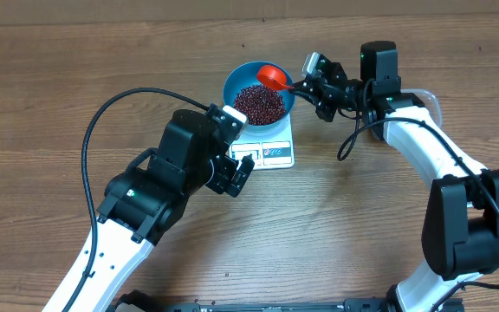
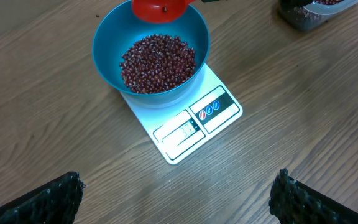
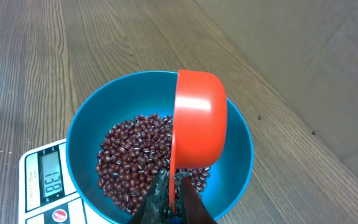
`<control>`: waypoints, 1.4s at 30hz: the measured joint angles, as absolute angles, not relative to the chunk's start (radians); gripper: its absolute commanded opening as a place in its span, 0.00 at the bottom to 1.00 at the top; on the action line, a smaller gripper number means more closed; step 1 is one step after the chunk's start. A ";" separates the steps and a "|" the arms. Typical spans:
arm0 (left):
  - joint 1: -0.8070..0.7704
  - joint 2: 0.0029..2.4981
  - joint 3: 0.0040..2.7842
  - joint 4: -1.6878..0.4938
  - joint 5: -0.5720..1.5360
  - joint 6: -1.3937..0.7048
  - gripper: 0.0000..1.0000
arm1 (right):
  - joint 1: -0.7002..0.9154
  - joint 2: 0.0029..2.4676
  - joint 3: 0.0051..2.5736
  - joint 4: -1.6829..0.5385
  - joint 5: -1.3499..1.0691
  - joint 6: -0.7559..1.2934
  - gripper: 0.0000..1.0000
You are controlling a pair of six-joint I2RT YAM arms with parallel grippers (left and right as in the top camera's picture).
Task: Scoop item into bowl and weigh 150g on scale
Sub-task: 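Tip the scoop with the right gripper to pour beans into bowl, then move the empty scoop with the right gripper back to the tub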
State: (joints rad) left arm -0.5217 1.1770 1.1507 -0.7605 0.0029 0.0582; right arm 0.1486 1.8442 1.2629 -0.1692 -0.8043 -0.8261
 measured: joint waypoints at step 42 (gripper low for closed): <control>-0.522 1.177 1.151 -0.762 0.002 0.058 1.00 | 0.038 1.485 1.265 -0.466 -0.345 -0.606 0.04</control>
